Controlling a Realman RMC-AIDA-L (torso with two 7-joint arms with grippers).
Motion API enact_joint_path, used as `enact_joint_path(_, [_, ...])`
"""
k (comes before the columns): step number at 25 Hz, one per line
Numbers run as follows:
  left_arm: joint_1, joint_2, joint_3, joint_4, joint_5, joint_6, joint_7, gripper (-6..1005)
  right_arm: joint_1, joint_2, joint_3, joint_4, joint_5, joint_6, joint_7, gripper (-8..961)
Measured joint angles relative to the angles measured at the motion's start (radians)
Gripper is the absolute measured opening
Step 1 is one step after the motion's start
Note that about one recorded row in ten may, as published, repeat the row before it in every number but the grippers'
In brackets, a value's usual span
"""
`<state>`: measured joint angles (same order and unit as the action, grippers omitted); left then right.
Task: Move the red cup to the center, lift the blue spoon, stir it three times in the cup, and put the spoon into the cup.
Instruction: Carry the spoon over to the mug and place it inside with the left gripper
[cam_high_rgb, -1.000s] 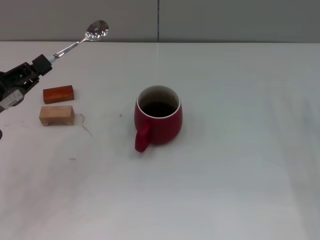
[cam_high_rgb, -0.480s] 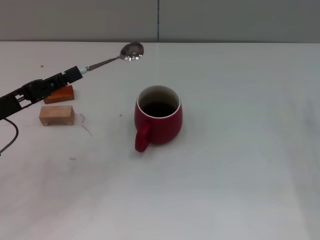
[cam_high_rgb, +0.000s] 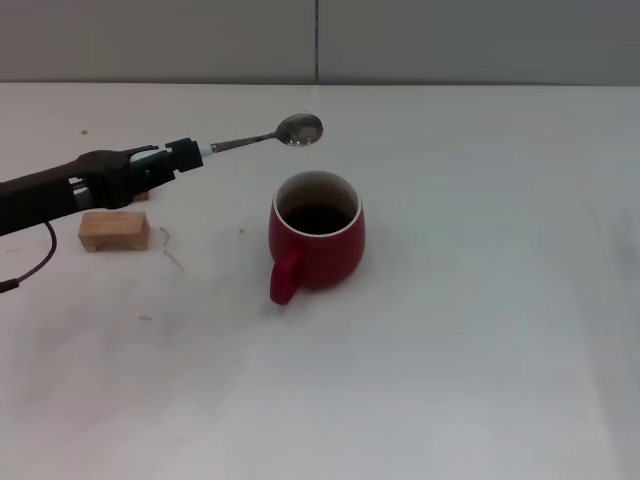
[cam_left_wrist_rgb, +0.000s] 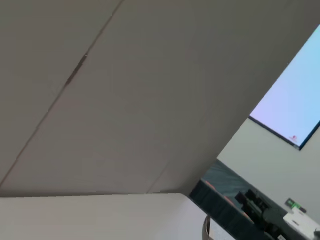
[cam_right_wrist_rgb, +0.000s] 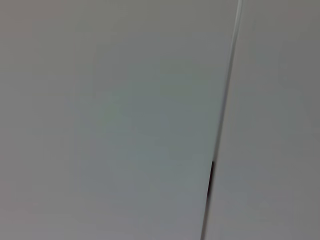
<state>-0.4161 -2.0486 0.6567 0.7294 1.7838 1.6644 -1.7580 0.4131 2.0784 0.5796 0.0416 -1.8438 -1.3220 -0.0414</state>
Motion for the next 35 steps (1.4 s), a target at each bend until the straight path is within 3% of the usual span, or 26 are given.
enact_joint_path(14, [-0.043,-0.007,0.025,0.169,0.127,-0.016,0.038,145,-0.013,0.002,0.000,0.012,0.000,-0.001,0.000,598])
enact_joint_path(35, [-0.043,-0.008,0.207,0.479,0.223,-0.027,0.046,144,-0.023,0.002,0.000,0.012,0.000,0.002,-0.001,598])
